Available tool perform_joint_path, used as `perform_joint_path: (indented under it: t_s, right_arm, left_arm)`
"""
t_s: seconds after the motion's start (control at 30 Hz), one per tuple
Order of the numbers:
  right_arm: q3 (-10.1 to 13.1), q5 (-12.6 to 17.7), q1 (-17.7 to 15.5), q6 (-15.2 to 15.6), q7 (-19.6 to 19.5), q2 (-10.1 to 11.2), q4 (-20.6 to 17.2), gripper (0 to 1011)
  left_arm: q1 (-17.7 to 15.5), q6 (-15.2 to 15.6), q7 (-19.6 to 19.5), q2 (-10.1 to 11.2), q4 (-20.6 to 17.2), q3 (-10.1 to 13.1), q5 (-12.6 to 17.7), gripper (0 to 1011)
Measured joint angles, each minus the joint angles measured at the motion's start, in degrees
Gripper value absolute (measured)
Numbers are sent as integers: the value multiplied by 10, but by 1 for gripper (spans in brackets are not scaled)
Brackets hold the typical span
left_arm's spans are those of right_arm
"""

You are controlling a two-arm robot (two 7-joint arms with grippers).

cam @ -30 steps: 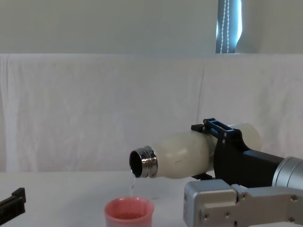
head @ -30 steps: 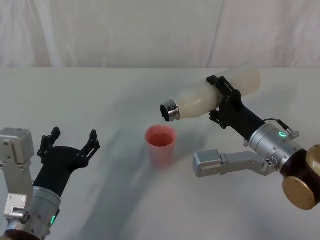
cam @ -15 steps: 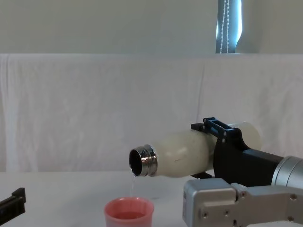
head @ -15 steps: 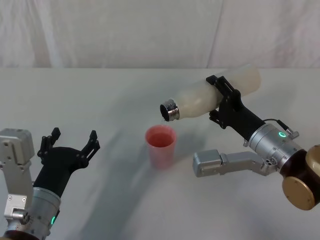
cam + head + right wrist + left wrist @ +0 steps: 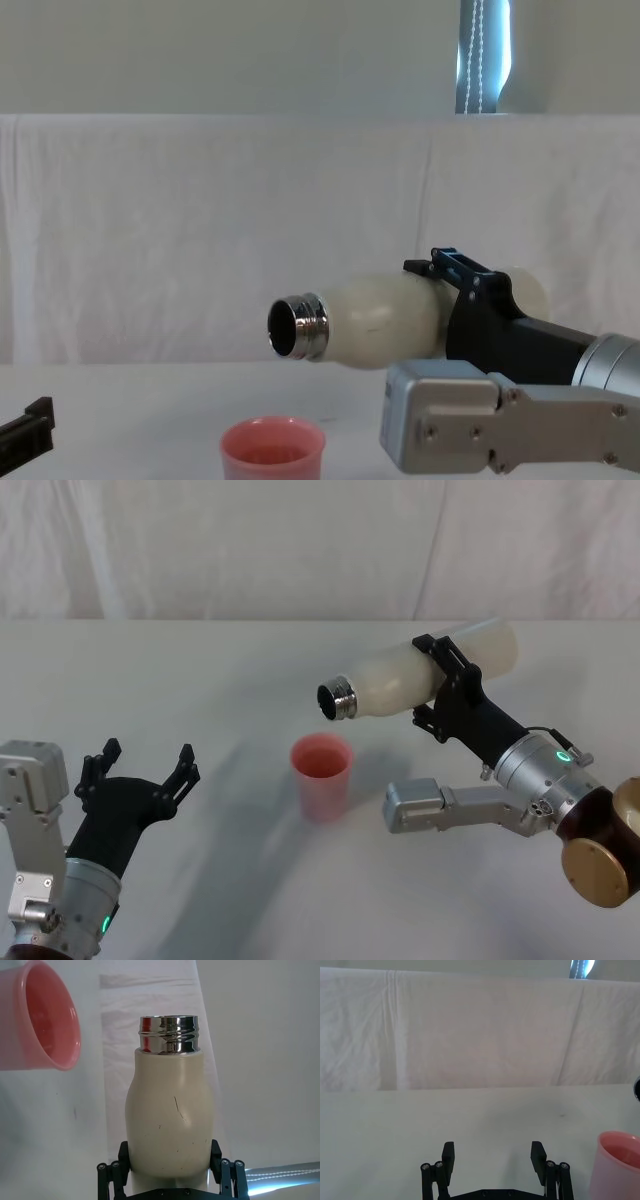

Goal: Grasp the thermos with one hand and pour water into the cup lid.

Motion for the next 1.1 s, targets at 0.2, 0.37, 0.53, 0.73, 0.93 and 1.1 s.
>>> perform_joint_path:
  t_s: [0.2,0.37,0.53,0.73,0.93,1.1]
  right_arm:
    - [3,4,-3,-2,0,-2,-1,951]
    - [4,5,-4,-3,0,-2,-3,951]
    - [6,4,-4,-3,1,-1,-3,951]
    - [14,15,-6,-3,4,-3,-7,951]
    - [38,65,-19,-7,18,-17,-17,951]
    - [62,119,-32,-16,34,-32,-26,951]
  left_arm:
    - [0,0,0,0,0,0,0,1001]
    - [0,0,0,0,0,0,0,1001]
    - [0,0,0,0,0,0,0,1001]
    - [0,0,0,0,0,0,0,1001]
    - [0,0,0,0,0,0,0,1001]
    - [0,0,0,0,0,0,0,1001]
